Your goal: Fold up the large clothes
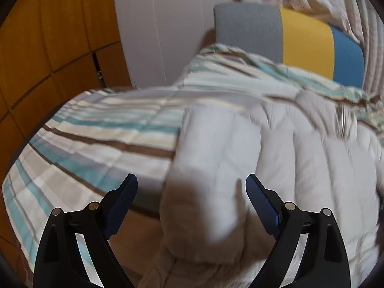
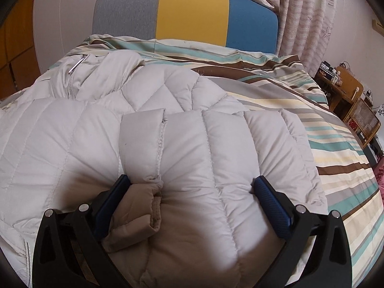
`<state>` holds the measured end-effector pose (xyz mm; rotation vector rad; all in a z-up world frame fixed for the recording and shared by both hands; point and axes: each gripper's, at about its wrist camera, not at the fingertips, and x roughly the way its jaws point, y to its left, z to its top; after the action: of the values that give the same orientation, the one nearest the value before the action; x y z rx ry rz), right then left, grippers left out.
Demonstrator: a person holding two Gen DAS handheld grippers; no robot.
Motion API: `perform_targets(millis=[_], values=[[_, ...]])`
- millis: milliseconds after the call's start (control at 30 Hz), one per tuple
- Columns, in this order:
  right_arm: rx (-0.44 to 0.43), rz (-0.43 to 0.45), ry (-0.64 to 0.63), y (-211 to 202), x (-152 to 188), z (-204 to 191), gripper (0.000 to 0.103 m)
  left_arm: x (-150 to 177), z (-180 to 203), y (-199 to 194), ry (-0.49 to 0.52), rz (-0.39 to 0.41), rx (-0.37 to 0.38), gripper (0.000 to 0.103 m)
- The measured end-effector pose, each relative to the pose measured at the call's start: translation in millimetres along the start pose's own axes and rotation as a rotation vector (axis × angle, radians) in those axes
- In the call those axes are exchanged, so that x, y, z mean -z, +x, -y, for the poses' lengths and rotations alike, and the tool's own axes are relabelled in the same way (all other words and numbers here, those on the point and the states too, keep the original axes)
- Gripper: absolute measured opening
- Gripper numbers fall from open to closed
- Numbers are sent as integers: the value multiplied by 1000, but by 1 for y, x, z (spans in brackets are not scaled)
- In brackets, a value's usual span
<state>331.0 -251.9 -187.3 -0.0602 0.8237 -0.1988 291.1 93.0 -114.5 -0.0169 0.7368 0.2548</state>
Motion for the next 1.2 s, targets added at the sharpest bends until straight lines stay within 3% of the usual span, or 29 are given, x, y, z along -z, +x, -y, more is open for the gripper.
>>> perform_targets(millis=[167, 267, 467, 633, 733, 833, 900, 1033, 1200], values=[[-6, 5, 6, -2, 1, 1, 101, -28, 0, 48, -41, -95, -94, 91], [-9, 7, 7, -3, 2, 1, 101, -24, -1, 82, -44, -165, -55, 92], [-8, 6, 3, -2, 2, 1, 101, -10, -11, 99, -106, -192, 16, 96], [-15, -2, 8, -2, 2, 2, 101, -18, -21, 72, -96, -191, -4, 96], [-17, -10, 8, -1, 1, 1, 101, -20, -32, 35, -93, -90, -56, 98], [-26, -35, 6, -2, -4, 2, 101, -9, -43, -6, -87, -16, -2, 100], [-26, -59, -1, -8, -10, 5, 101, 3, -46, -22, -63, -18, 43, 100], [-57, -15, 3, -48, -14, 13, 101, 41, -45, -43, -21, -53, 102, 100], [-78, 1, -50, -93, 6, 19, 101, 95, -41, -63, 25, -97, 110, 100]])
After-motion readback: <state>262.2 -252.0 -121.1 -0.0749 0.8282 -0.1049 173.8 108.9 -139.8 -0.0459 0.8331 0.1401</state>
